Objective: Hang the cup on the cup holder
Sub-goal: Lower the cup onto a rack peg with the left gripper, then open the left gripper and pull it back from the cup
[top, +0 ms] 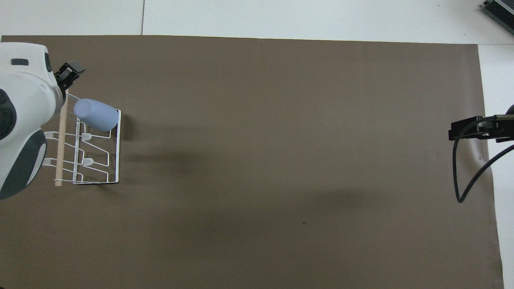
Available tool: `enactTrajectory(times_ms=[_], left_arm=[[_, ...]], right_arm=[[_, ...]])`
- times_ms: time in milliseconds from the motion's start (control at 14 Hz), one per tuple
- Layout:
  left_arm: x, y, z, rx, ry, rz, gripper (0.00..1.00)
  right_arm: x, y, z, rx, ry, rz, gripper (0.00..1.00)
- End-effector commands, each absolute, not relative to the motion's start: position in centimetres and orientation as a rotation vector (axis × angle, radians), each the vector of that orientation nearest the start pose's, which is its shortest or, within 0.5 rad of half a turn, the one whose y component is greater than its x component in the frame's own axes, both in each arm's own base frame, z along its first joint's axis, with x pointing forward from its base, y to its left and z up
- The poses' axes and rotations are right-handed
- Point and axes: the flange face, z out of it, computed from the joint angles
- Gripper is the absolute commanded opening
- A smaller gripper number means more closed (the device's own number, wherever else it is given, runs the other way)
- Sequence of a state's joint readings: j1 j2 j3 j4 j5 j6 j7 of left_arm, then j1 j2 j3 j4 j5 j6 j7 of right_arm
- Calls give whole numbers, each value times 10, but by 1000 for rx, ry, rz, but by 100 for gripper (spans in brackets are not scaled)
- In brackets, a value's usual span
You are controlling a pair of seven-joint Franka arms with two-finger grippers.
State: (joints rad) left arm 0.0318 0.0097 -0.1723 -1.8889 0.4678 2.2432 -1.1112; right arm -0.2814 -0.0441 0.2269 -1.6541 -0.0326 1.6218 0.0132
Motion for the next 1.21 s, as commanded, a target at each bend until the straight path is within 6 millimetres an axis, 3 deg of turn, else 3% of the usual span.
enactTrajectory(times_ms=[0,143,286,571,714,857,1000,1143], left_arm=[[579,-65,567,-2819,-933,-559,100],[564,-60,579,-2911,-831,-437,100],[552,-60,576,-2975,-670,-287,100],[526,-53,570,-3043,-74,35,100],[522,-45,573,-3039,135,108,100],[522,-48,575,-3046,148,109,100],[526,-43,611,-3138,93,71,100],[539,-20,638,-3184,21,60,100]], right_arm=[[539,-30,613,-3190,132,-40,100],[539,-31,613,-3188,137,-40,100],[538,-37,613,-3174,150,-39,100],[538,-38,612,-3175,67,-36,100],[538,-38,612,-3173,77,-33,100],[538,-38,612,-3171,75,-33,100],[538,-38,612,-3171,77,-34,100],[538,-37,612,-3171,72,-34,100]])
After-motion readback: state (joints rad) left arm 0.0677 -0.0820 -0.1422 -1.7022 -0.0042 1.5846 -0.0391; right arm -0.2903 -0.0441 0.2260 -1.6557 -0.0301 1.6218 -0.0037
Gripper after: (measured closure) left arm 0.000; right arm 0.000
